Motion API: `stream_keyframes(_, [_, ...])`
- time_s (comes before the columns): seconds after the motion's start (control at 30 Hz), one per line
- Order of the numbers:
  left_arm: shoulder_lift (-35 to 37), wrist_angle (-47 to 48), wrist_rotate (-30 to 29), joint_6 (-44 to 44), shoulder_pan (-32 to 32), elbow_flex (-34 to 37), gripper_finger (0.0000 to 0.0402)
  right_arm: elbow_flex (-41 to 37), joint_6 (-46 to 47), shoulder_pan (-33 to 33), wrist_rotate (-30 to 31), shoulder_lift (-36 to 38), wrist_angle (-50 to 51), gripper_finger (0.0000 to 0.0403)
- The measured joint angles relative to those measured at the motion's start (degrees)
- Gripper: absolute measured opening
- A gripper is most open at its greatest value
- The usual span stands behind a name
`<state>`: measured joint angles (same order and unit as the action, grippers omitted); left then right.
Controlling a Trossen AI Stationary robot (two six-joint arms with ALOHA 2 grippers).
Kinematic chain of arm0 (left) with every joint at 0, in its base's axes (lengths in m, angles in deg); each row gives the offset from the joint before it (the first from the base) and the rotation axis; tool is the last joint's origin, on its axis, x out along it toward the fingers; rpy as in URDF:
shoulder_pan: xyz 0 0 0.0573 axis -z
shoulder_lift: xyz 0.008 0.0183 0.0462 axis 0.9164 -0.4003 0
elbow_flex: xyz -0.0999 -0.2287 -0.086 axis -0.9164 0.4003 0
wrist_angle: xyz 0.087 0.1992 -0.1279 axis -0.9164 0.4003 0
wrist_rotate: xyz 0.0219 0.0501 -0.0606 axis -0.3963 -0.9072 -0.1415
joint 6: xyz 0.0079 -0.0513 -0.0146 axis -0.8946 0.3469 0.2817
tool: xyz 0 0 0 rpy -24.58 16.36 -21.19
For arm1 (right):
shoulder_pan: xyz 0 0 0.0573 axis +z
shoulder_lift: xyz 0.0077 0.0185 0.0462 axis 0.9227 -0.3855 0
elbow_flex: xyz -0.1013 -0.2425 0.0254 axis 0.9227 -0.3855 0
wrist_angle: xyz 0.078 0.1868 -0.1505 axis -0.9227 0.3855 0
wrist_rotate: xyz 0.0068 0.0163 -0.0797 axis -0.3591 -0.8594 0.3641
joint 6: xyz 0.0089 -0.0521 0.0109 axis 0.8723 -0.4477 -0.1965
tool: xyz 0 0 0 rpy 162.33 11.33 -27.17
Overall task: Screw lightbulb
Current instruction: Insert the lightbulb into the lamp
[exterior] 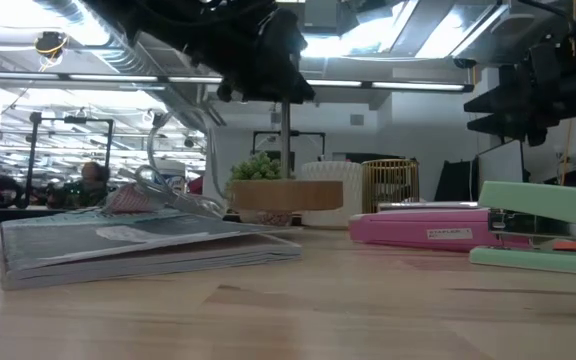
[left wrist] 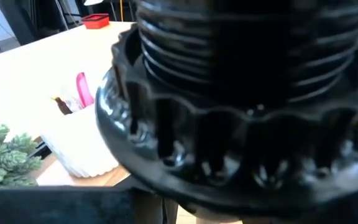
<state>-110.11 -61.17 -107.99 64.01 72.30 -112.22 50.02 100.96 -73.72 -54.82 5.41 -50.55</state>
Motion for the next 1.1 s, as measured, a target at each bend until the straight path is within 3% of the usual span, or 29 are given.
stream_keyframes(0.5, [-0.39,8.58,0.02,11.41,-2.68,-0.02,0.0114,0.02,0.04,0.00,-0.04,-0.02,0.02,0.0285])
stream_keyframes(1.1, [-7.90,2.37,4.33,19.81,-5.49,-0.37,0.0114,0.02,0.04,0.00,-0.09,-0.01,0.33,0.0285])
